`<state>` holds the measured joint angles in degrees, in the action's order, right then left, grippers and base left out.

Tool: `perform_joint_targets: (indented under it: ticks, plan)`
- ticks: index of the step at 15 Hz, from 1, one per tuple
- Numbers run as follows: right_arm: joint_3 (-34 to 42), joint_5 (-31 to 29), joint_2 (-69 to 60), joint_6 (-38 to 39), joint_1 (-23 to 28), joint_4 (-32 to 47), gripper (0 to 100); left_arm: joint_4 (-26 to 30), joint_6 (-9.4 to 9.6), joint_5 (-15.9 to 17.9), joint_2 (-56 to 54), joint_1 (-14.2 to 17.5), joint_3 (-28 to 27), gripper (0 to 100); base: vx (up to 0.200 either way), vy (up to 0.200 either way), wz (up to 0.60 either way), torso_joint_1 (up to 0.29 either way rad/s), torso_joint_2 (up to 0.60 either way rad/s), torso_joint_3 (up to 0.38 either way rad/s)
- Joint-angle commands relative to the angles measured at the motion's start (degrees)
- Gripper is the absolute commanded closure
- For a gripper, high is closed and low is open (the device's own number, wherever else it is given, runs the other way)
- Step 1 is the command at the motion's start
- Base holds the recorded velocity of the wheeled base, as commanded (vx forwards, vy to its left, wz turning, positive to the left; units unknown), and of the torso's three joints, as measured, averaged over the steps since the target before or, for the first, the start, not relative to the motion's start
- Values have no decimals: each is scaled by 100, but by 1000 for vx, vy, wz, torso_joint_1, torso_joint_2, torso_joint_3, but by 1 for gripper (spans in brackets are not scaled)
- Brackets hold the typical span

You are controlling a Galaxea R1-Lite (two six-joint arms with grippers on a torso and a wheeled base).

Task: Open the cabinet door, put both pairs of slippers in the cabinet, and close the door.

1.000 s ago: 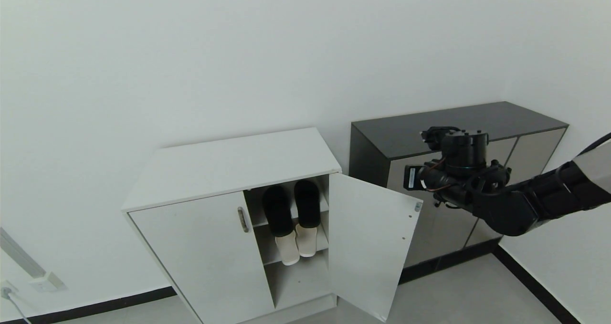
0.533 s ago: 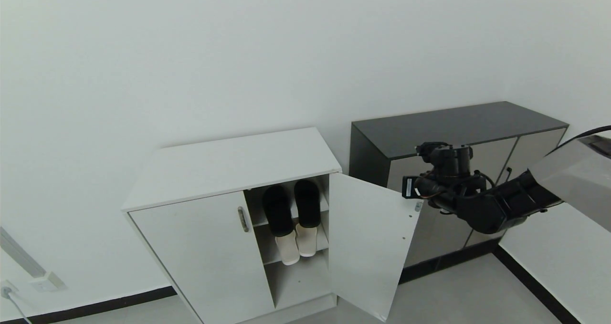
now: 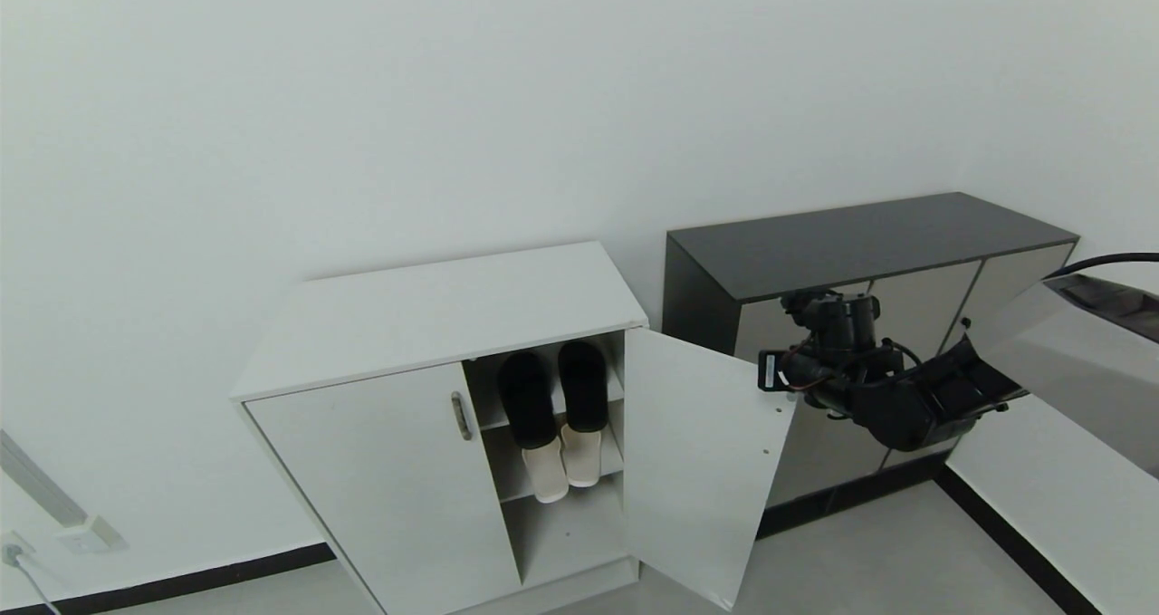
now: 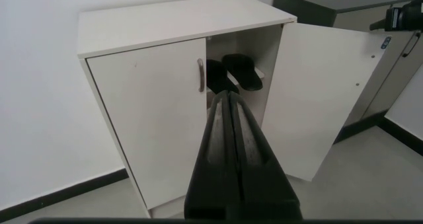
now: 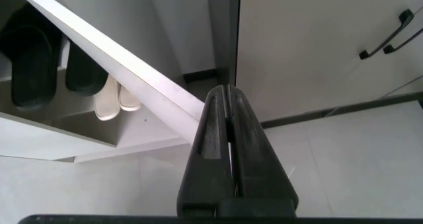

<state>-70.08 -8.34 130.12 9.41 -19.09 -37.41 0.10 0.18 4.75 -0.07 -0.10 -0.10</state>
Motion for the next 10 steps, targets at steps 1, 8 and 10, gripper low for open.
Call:
perform_joint_targets:
  ticks: [1,8,10]
  plan:
    - [-5,-1,22,-1,2,-3,100,-1,-1,-1,7,1,1,100,0,0,0,0,0,0]
    - [30,-1,48,-1,-7,-3,100,-1,-1,-1,7,1,1,100,0,0,0,0,0,0]
    - [47,-10,48,-1,-16,-3,100,-1,-1,-1,7,1,1,100,0,0,0,0,0,0]
